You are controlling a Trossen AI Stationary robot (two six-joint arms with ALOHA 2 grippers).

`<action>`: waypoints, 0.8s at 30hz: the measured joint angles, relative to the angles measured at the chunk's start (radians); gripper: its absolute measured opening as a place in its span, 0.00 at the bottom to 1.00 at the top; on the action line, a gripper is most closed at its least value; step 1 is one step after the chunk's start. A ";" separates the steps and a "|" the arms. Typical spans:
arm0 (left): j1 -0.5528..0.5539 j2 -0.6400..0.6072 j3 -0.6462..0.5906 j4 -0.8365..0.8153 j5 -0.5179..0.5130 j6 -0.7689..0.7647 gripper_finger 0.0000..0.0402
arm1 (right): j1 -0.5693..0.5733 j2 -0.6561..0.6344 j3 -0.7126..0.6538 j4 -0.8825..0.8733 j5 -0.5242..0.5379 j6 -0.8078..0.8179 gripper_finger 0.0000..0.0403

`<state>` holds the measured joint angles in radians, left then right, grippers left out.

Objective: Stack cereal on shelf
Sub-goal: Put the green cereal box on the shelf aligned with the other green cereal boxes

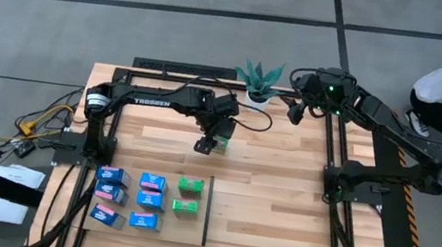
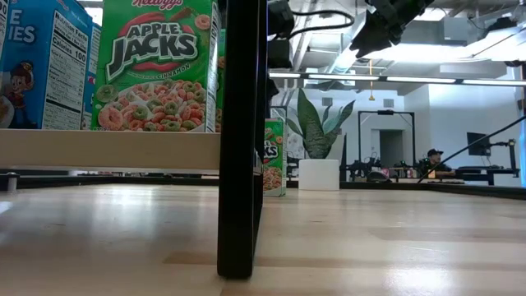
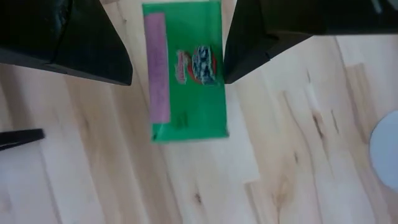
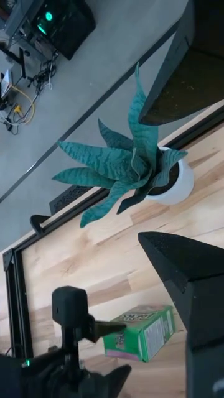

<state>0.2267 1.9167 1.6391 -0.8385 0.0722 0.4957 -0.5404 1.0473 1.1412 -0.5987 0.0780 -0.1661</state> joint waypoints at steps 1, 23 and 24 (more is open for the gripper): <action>0.001 0.000 -0.006 0.002 -0.002 0.000 0.60 | 0.000 0.000 0.000 0.000 0.000 0.000 0.79; 0.001 0.000 -0.022 0.015 -0.020 0.042 0.40 | 0.000 0.000 0.000 0.000 -0.001 -0.027 0.79; 0.001 0.000 -0.022 0.019 -0.032 0.041 0.39 | 0.000 0.000 0.000 0.000 -0.001 -0.028 0.79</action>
<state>0.2272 1.9167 1.6169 -0.8194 0.0401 0.5372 -0.5400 1.0472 1.1412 -0.5985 0.0769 -0.1941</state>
